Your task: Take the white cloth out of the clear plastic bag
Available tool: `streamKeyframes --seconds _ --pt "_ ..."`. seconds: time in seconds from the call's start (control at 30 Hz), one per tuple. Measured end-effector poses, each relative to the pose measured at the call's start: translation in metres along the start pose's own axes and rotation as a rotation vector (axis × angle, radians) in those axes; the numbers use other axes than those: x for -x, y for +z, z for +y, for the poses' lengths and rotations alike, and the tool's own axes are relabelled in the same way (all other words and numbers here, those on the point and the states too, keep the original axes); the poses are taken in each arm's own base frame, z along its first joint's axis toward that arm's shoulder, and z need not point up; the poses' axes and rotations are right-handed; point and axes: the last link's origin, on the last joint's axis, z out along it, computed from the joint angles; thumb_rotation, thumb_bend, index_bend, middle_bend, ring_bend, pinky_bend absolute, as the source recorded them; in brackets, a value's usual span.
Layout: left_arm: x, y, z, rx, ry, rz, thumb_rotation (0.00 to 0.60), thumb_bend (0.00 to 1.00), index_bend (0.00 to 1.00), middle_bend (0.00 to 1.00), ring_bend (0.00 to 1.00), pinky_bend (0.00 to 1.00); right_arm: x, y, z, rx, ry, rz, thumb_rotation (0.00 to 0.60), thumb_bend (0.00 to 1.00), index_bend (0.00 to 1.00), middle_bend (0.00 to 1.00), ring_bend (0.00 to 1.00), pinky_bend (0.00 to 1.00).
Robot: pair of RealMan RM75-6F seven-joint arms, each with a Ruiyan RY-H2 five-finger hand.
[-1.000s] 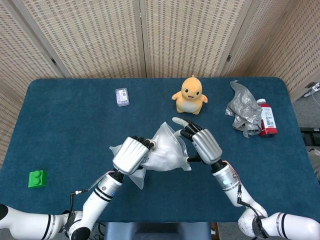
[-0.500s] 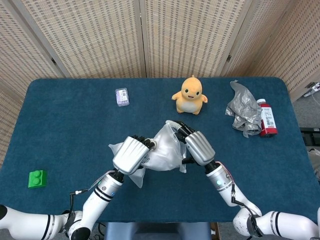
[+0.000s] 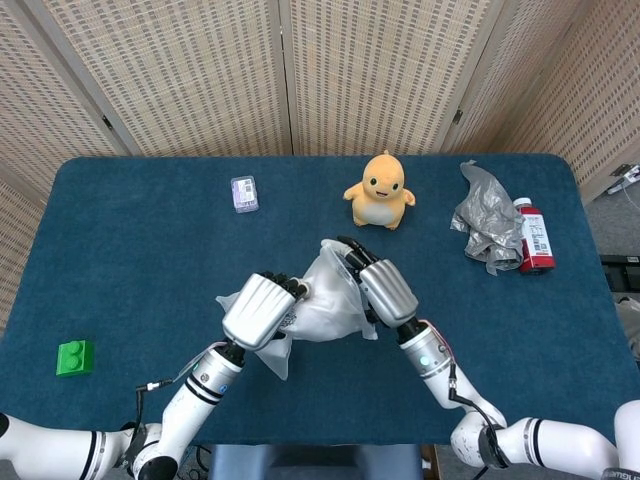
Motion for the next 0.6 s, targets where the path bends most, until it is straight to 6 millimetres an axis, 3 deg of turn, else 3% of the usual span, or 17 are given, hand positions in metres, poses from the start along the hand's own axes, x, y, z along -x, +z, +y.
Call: streamKeyframes --seconds 0.17,0.33,0.6 --pt "0.004 -0.003 -0.003 -0.008 -0.001 -0.023 0.6 0.06 0.36 0.6 0.59 0.71 -0.004 0.004 0.0 0.002 -0.007 0.023 0.6 0.6 0.76 0.19 0.06 0.31" --pt "0.008 -0.006 -0.006 -0.017 0.0 -0.052 0.6 0.06 0.14 0.41 0.51 0.71 -0.005 0.007 0.002 0.01 -0.014 0.026 0.6 0.61 0.76 0.19 0.06 0.31" --pt "0.015 -0.012 -0.011 -0.033 0.01 -0.107 0.6 0.06 0.03 0.15 0.45 0.71 0.003 0.011 0.008 0.028 -0.021 0.008 0.6 0.62 0.77 0.19 0.06 0.31"
